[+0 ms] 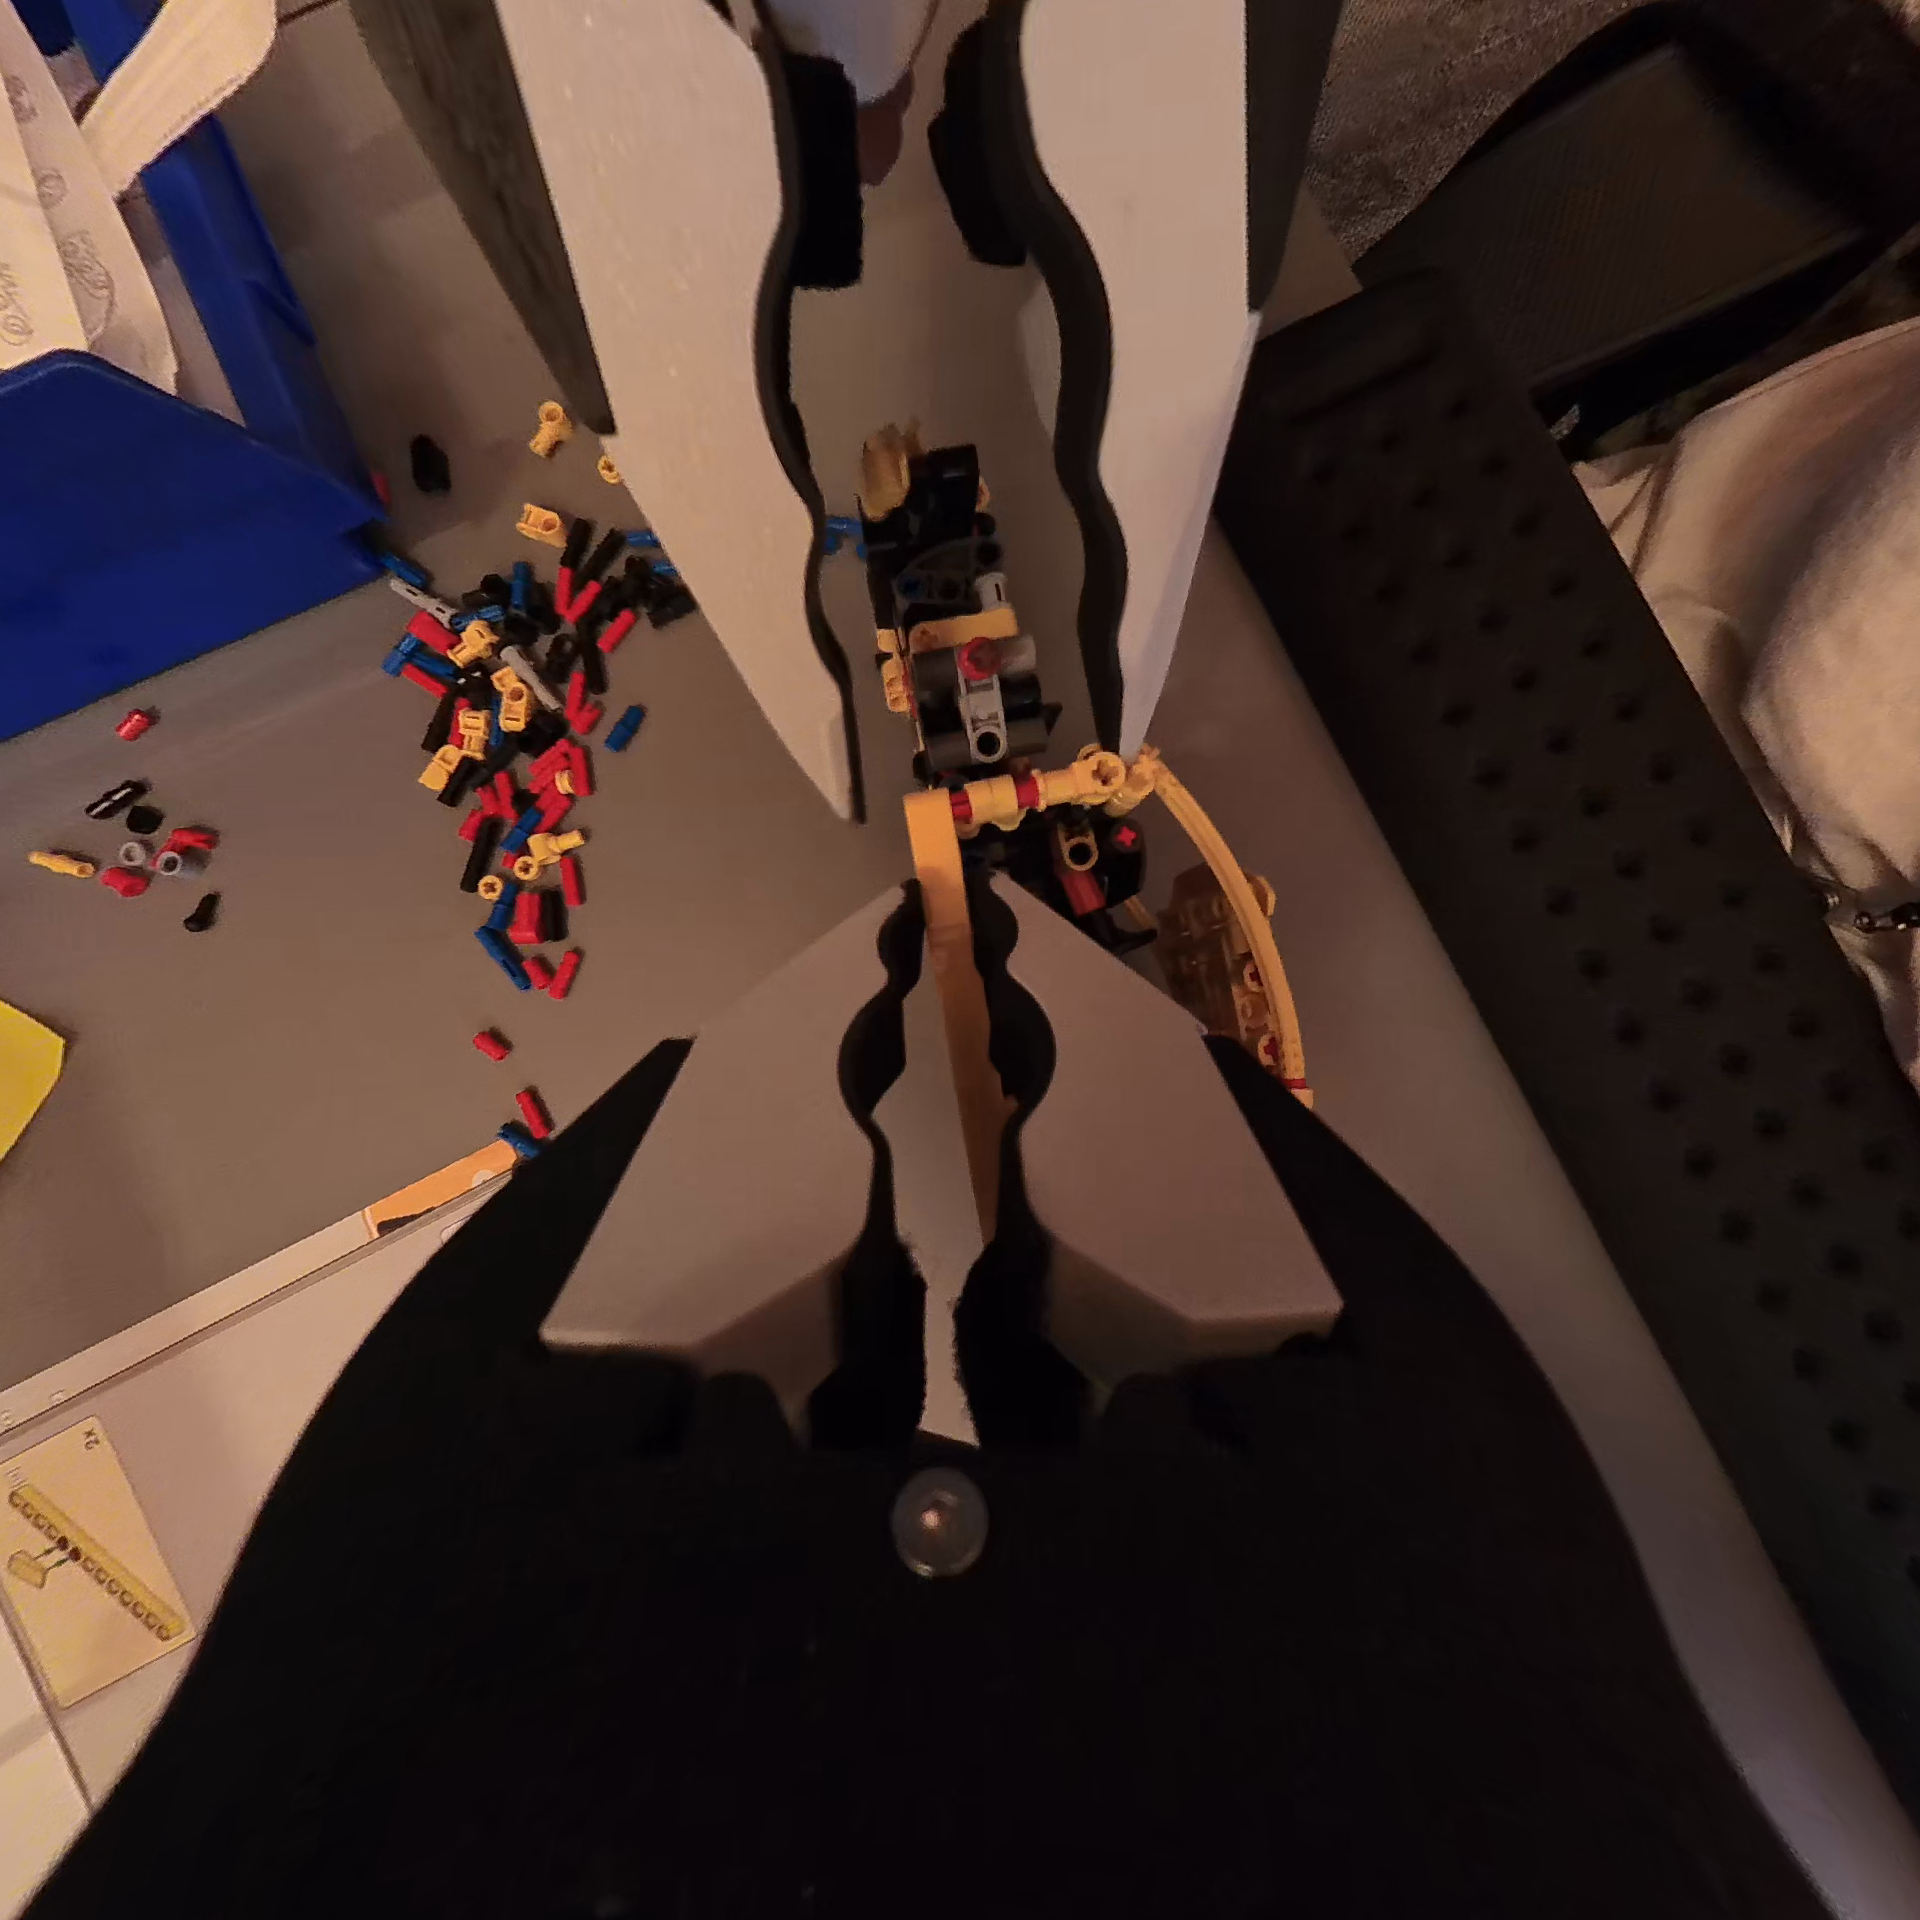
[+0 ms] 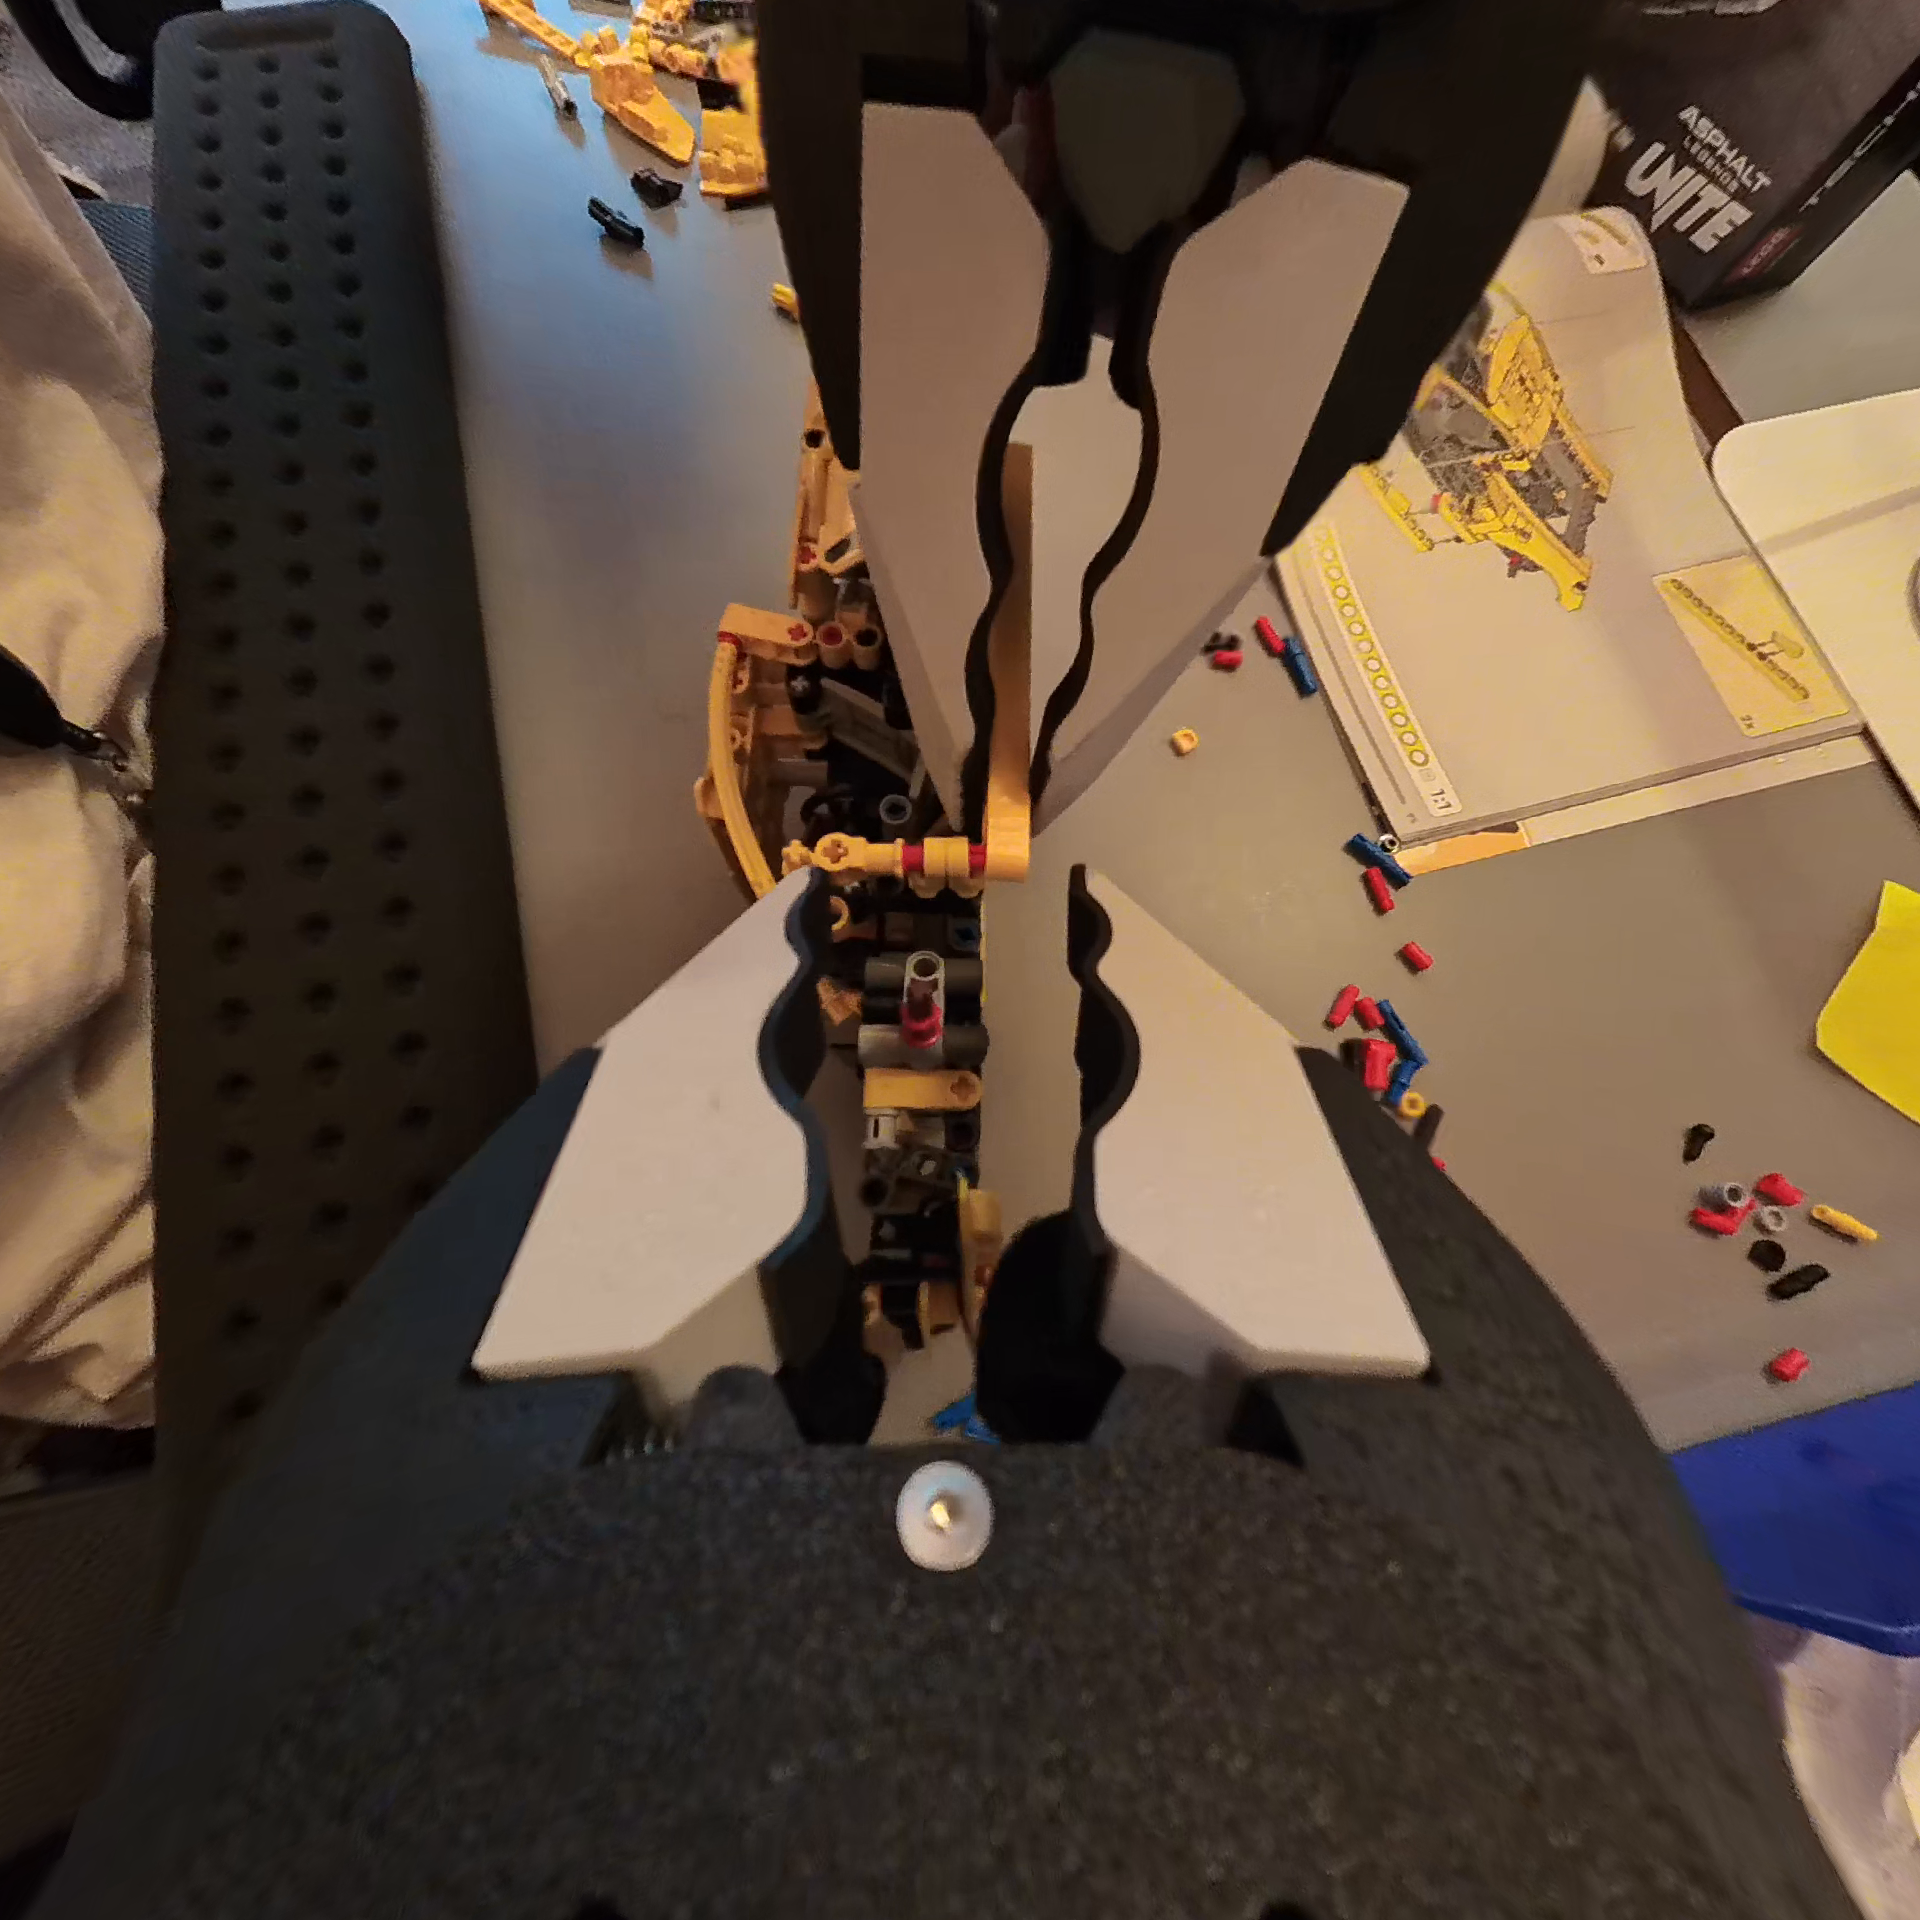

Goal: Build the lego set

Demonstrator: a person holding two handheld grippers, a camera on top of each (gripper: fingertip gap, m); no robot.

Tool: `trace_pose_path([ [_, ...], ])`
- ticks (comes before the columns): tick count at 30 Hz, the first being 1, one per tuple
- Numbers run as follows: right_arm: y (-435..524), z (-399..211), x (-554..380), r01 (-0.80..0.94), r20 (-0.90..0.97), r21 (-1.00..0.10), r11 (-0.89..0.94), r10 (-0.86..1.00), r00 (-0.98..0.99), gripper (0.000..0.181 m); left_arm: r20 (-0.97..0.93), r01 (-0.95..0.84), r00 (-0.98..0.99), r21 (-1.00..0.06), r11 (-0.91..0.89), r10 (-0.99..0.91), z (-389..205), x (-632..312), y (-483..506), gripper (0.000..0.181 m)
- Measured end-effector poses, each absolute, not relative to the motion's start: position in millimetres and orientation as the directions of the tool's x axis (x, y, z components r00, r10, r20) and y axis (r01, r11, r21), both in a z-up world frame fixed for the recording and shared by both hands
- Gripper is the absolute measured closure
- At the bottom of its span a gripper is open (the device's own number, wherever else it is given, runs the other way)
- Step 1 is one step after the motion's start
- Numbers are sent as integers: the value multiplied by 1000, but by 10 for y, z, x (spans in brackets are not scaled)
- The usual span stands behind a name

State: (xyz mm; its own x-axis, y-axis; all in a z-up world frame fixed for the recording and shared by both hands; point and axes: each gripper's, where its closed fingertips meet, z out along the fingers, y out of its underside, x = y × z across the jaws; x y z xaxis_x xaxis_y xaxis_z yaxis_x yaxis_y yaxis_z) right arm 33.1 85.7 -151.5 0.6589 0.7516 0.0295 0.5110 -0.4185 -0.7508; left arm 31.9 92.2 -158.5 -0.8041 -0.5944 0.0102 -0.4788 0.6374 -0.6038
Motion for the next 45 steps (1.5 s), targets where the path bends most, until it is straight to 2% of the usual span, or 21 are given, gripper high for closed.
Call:
trace_pose_path([
  [4,846,-1406,307,430,-44,-799,-421,754,656,138,6,-478,-803,-604,638,-596,-1585,320,926,173],
  [10,867,-1453,265,478,-4,-775,-414,759,651,138,4,-472,-809,-601,645,-588,-1583,308,905,173],
  [22,874,-1478,237,417,-78,-798,-435,760,645,145,-32,-462,-801,-603,650,-598,-1573,317,929,172],
  [24,878,-1468,236,401,-93,-803,-440,758,645,145,-93,-446,-791,-589,674,-605,-1548,311,955,152],
  [28,892,-1359,287,338,-105,-843,-419,743,661,135,-177,-433,-751,-595,677,-636,-1486,291,942,136],
  [31,841,-1302,332,312,-88,-862,-400,725,684,134,-179,-443,-736,-602,664,-653,-1507,266,882,133],
  [36,768,-1441,245,365,9,-846,-389,673,740,119,-112,-477,-698,-665,575,-708,-1444,288,808,133],
  [41,766,-1548,198,413,81,-823,-390,640,764,118,-102,-473,-713,-660,584,-694,-1520,275,750,133],
  [45,782,-1542,198,399,86,-839,-369,635,768,124,-111,-455,-721,-668,588,-684,-1512,278,702,134],
])
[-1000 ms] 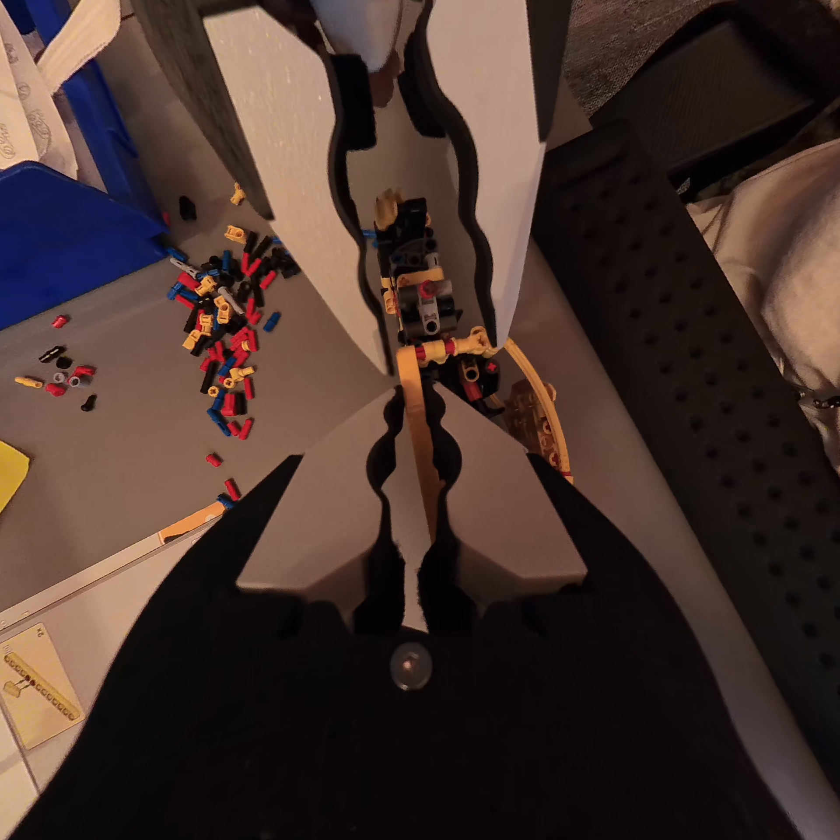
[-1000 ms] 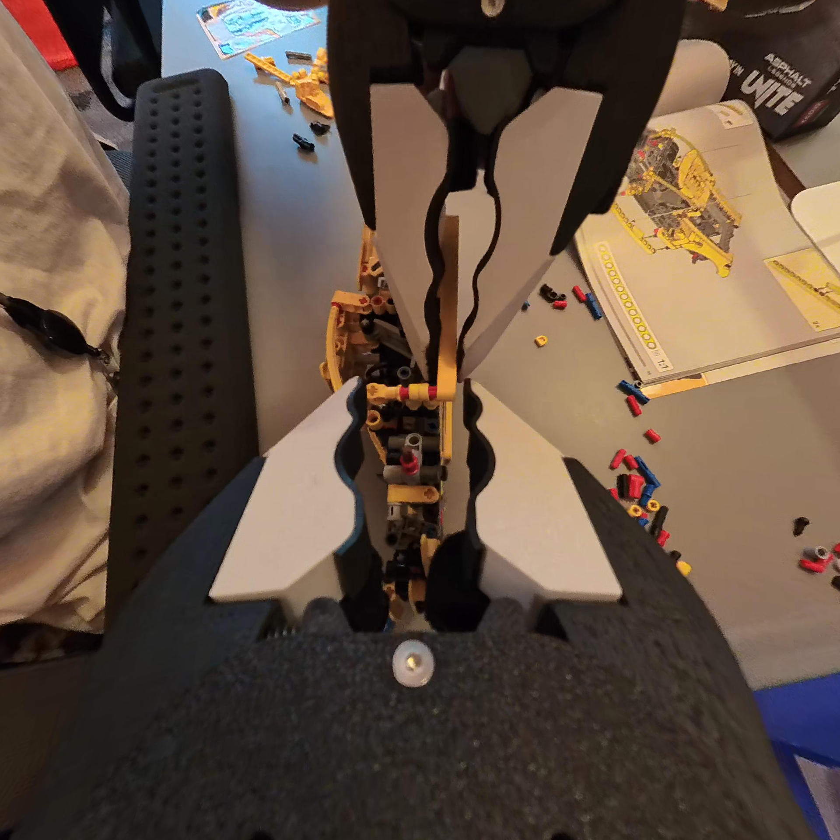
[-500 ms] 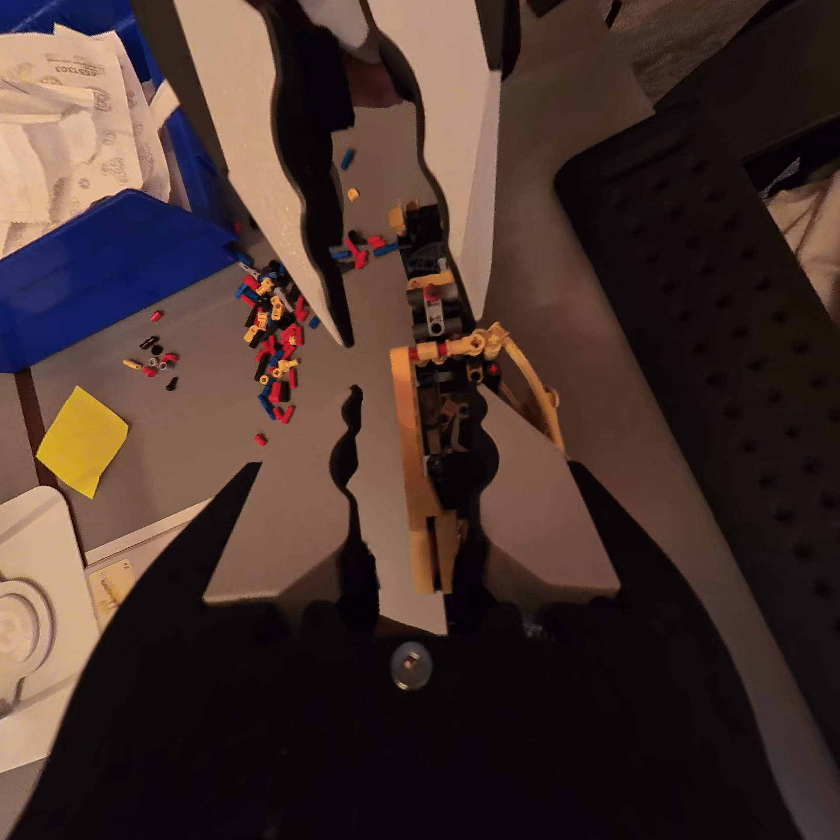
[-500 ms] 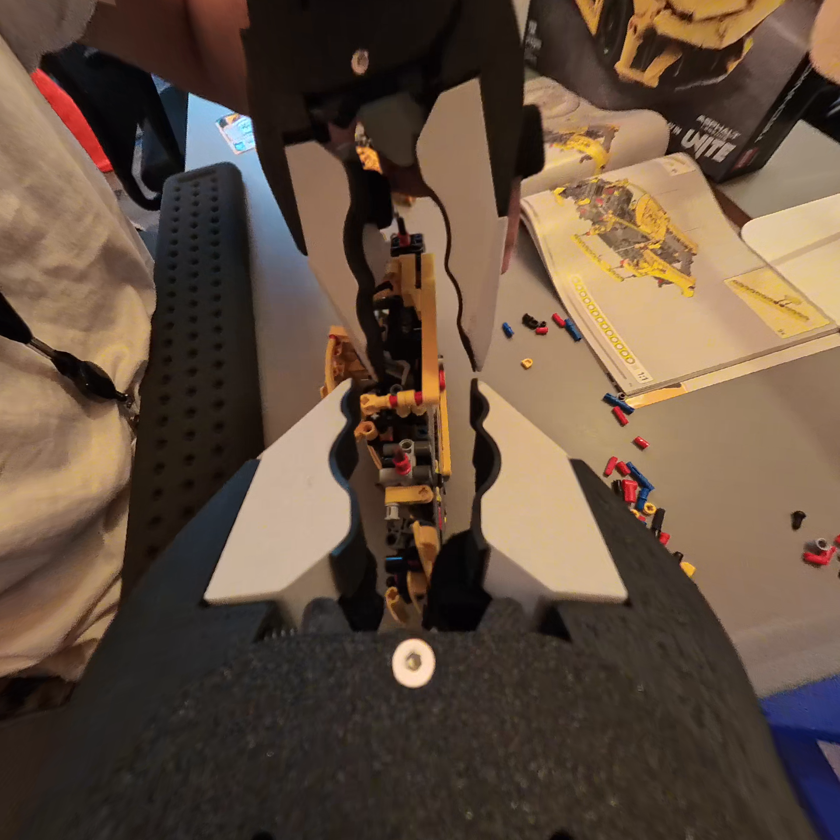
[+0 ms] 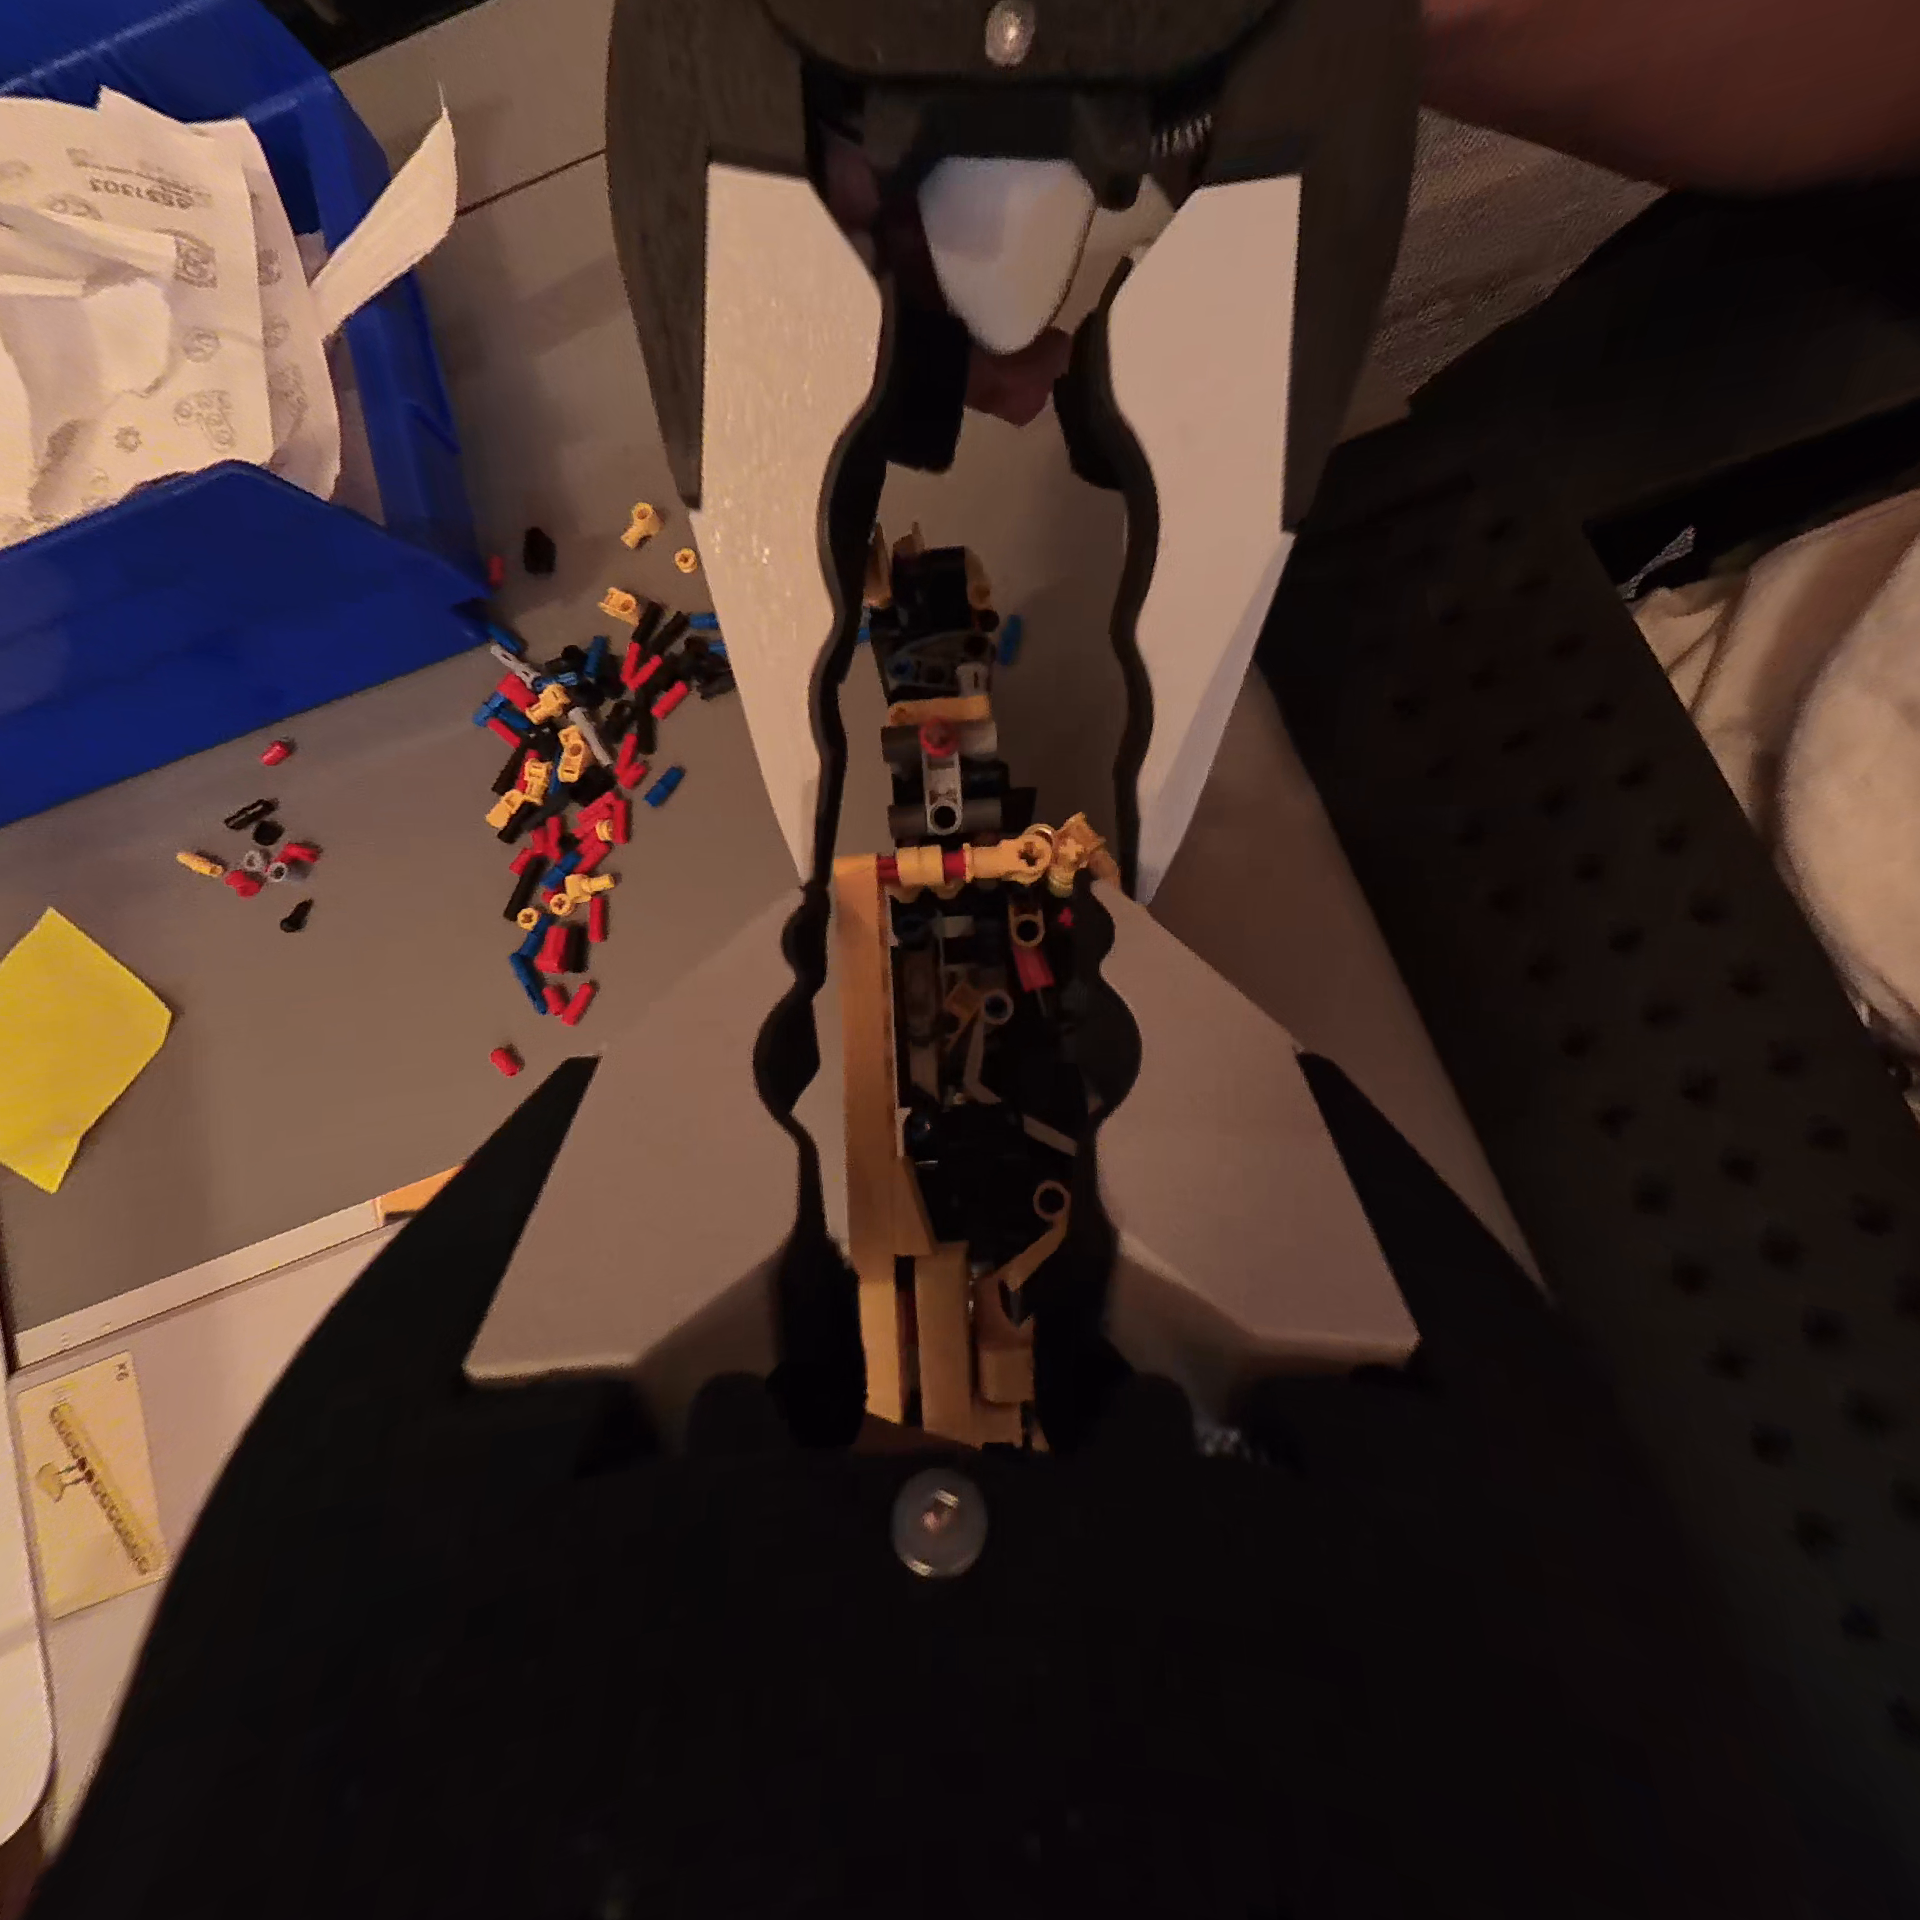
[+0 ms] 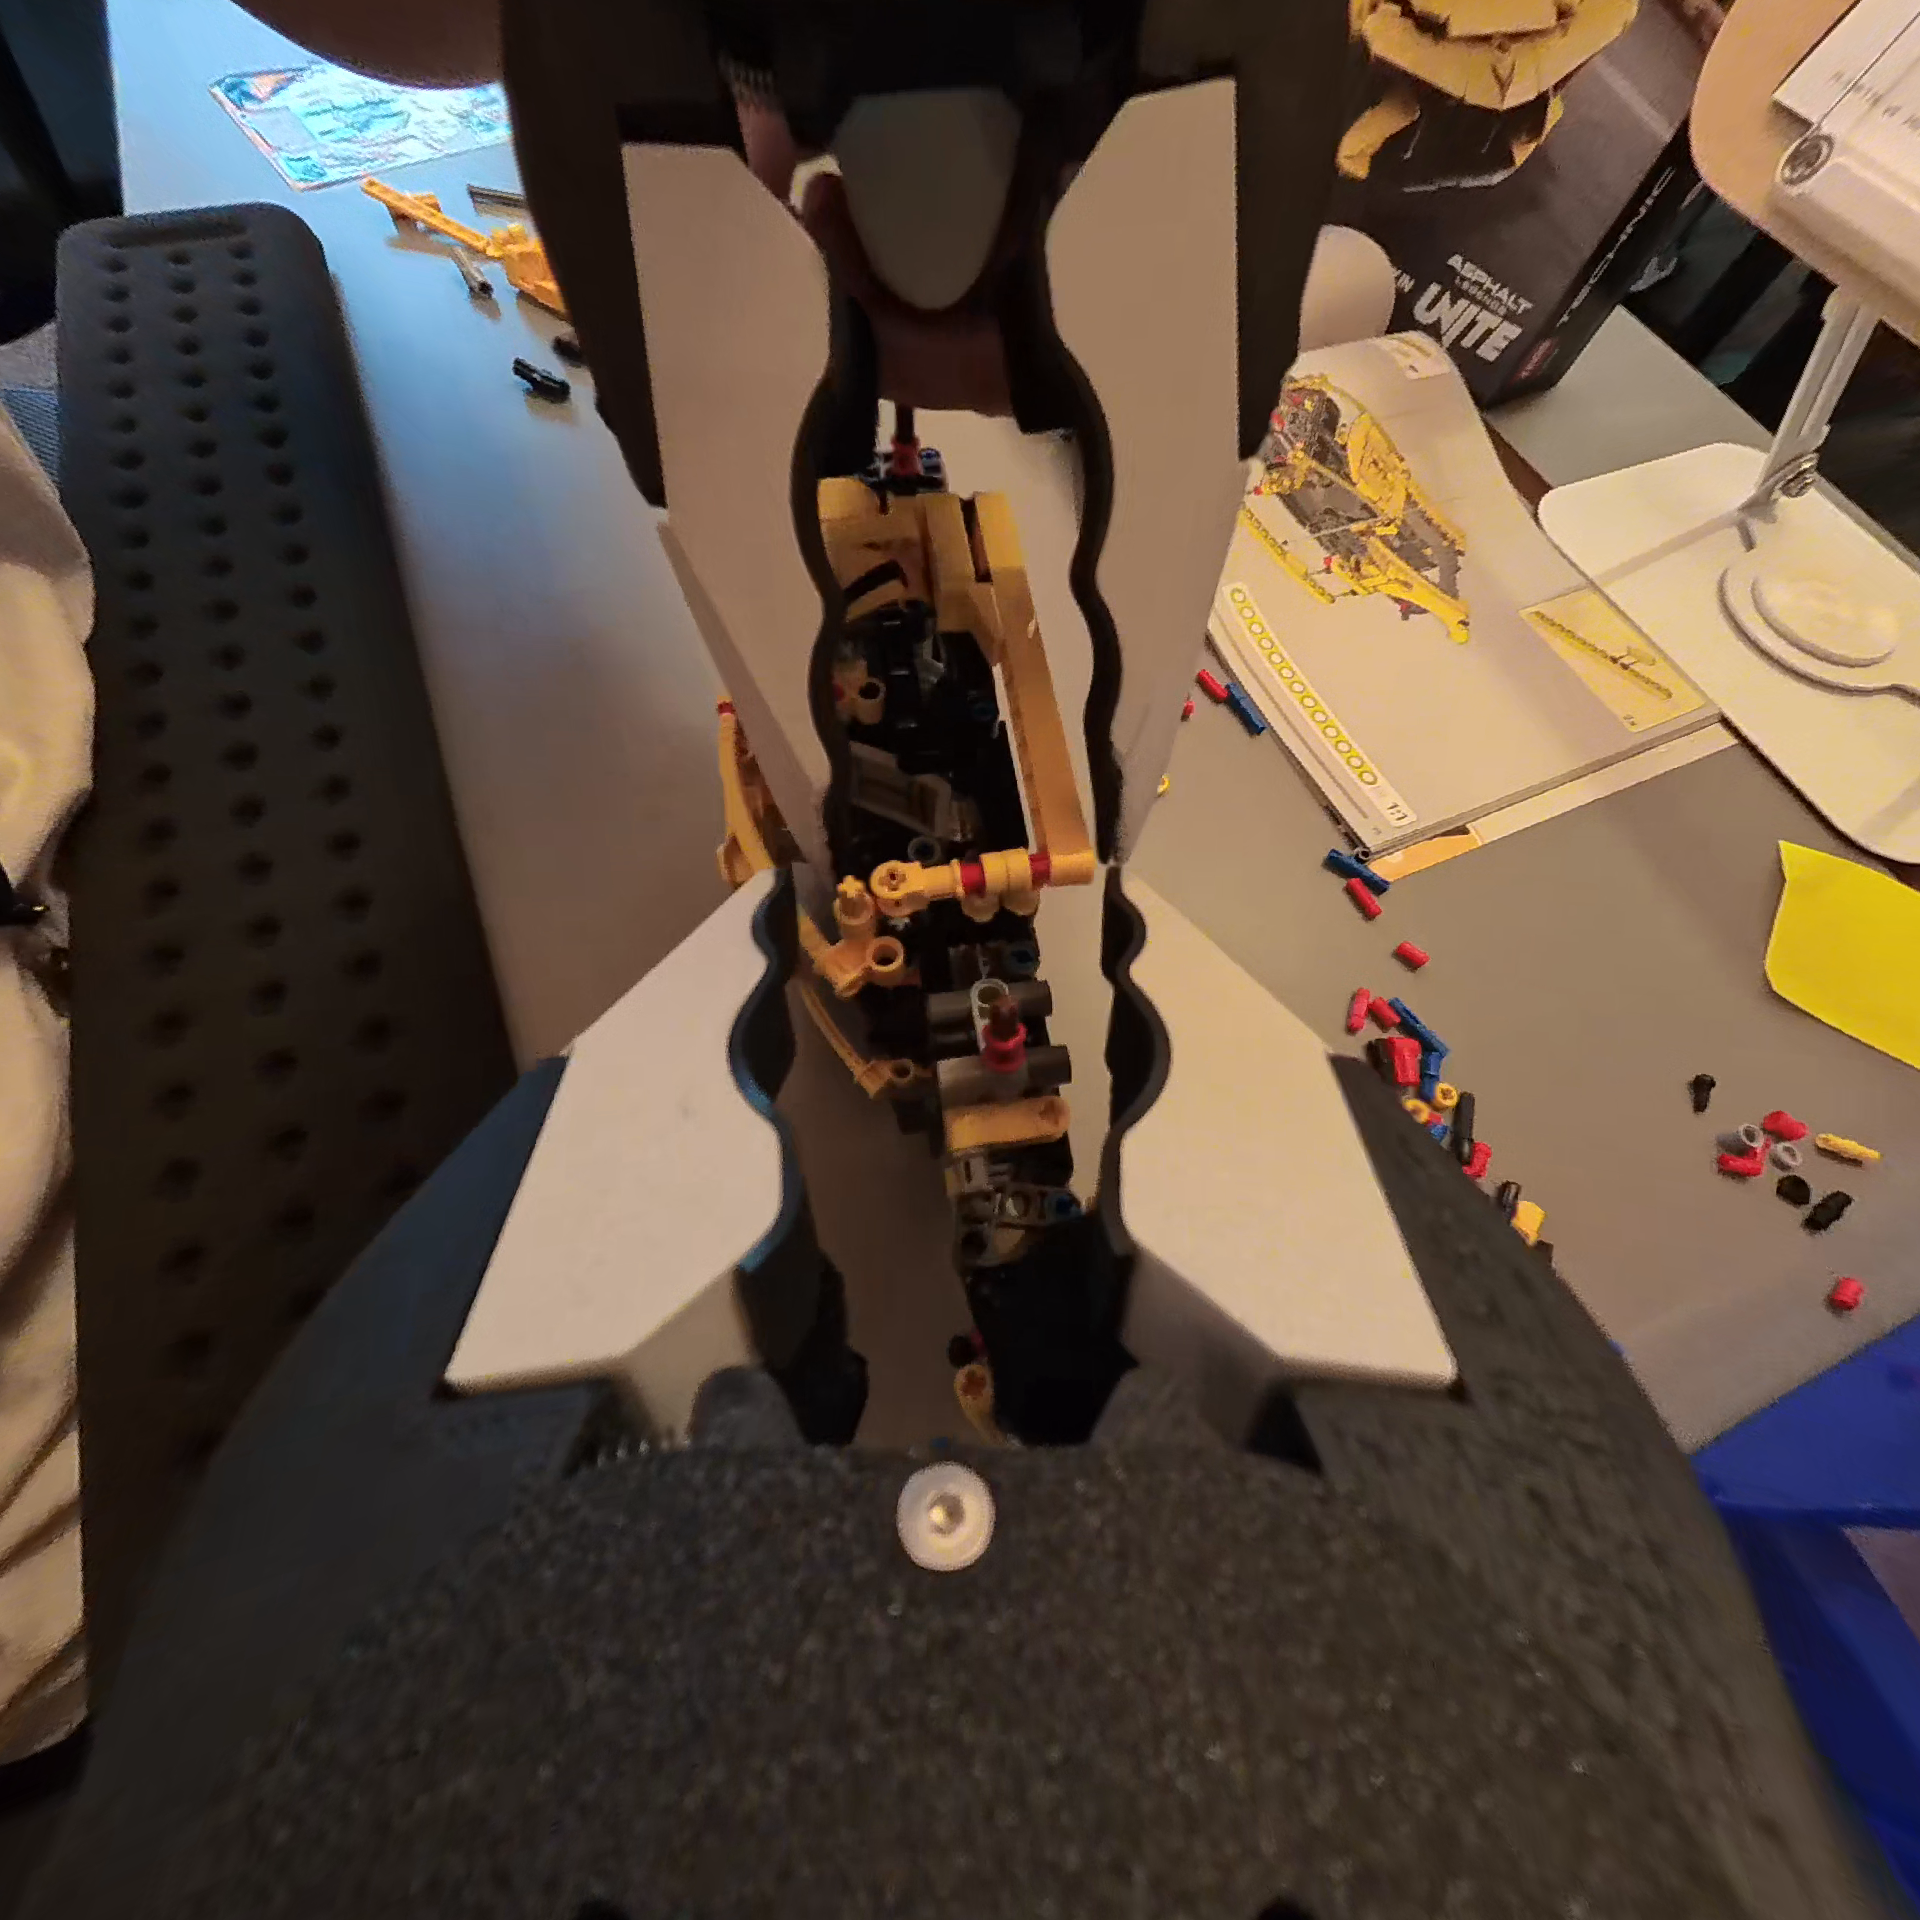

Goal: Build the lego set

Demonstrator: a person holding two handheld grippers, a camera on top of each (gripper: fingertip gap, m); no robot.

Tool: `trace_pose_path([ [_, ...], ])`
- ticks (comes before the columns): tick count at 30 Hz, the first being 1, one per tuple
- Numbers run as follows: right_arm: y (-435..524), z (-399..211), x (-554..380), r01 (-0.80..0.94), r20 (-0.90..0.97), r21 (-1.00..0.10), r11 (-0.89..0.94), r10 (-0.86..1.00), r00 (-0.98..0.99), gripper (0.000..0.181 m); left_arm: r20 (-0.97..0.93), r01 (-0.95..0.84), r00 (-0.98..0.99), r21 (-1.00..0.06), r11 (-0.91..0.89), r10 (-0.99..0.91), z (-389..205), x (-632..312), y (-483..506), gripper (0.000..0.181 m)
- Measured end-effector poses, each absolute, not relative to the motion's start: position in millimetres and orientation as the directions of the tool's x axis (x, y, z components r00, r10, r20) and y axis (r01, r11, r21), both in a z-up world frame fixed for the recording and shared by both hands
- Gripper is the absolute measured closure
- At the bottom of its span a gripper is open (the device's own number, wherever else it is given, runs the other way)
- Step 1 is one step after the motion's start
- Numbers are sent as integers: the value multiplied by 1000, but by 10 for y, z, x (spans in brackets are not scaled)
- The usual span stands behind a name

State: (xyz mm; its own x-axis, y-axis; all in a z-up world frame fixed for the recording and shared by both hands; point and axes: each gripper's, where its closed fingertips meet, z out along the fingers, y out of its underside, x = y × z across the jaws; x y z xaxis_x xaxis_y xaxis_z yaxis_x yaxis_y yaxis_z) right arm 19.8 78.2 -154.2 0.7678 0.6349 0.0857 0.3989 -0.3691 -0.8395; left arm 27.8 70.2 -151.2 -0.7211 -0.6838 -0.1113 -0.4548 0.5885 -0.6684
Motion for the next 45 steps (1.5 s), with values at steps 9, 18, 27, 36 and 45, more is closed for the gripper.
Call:
trace_pose_path([
  [9,739,-1519,223,401,82,-847,-349,660,747,130,-121,-436,-728,-678,592,-675,-1479,291,706,145],
  [18,729,-1461,385,389,75,-857,-337,667,742,135,-128,-408,-750,-682,607,-649,-1477,298,674,144],
  [27,729,-1515,302,432,77,-844,-318,726,684,136,-77,-423,-749,-710,564,-659,-1477,304,665,145],
  [36,779,-1486,304,448,86,-841,-305,741,666,137,-81,-442,-737,-693,569,-671,-1493,272,702,144],
  [45,741,-1514,267,373,-6,-858,-353,732,681,145,-73,-454,-724,-698,553,-686,-1496,287,683,145],
])
